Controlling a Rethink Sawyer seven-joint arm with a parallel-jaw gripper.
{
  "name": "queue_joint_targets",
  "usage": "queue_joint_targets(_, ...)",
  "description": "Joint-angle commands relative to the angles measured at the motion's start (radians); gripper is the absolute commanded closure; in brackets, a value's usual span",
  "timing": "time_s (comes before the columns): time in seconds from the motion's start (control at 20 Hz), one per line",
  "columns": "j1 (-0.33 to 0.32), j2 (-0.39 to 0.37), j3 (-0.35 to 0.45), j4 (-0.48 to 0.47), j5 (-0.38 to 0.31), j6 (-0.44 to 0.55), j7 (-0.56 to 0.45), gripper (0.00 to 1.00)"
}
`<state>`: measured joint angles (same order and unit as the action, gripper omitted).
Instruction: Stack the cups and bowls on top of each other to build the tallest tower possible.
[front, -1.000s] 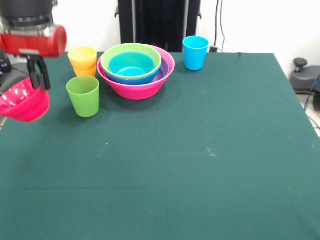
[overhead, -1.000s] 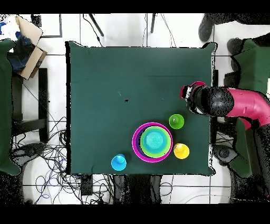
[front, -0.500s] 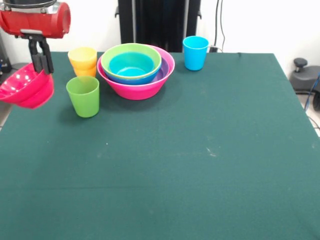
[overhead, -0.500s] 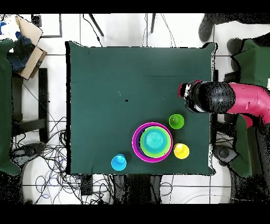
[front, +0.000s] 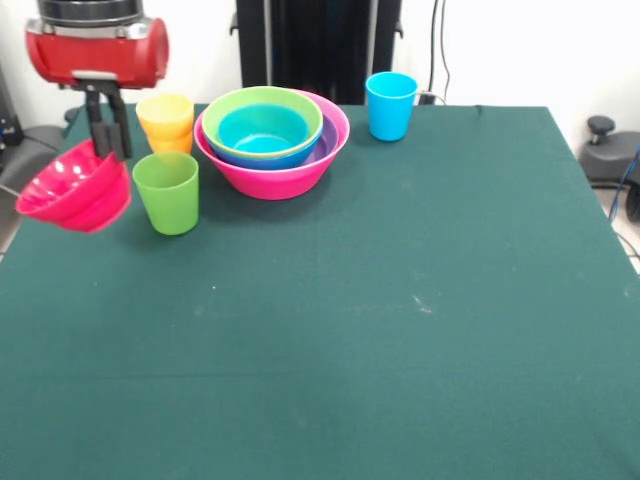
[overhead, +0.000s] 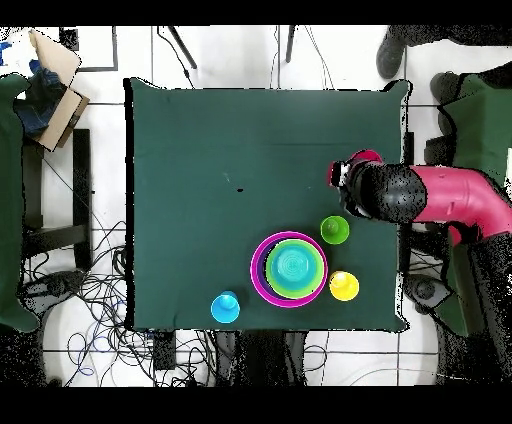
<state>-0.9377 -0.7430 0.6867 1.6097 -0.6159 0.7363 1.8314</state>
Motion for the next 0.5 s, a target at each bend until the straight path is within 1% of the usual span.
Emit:
queue_joint_targets(0.05, 0.021, -0.053, -0.036, 0.215, -0.084, -0.133, -0.034, 1.00)
queue_joint_targets(0.2, 0.004, -0.107, -0.022, 0.281, -0.053, -0.152, -0.036, 1.00)
queue_joint_targets(0.35, -0.013, -0.190, 0.000, 0.362, -0.004, -0.152, -0.037, 1.00)
queue_joint_targets(0.5, -0.026, -0.256, 0.017, 0.429, 0.030, -0.160, -0.033, 1.00)
